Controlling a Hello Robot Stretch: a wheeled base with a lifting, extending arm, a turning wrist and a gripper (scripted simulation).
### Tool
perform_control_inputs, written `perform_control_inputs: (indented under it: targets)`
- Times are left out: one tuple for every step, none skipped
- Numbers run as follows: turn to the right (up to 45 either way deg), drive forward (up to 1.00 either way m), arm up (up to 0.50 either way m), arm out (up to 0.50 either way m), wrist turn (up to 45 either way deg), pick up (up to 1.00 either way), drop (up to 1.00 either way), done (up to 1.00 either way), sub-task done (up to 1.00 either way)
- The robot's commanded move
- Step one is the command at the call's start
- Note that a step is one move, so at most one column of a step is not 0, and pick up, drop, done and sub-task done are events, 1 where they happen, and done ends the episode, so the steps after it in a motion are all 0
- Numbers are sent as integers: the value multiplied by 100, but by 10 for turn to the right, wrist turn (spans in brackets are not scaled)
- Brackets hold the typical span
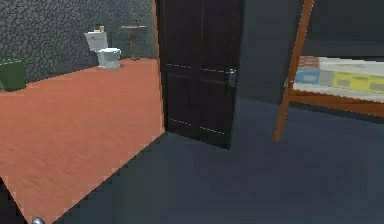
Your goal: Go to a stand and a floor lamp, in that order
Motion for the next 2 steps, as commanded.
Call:
perform_control_inputs:
  targets:
    - [0,70,0,0,0,0,0,0,0]
    - [-450,0,0,0,0,0,0,0,0]
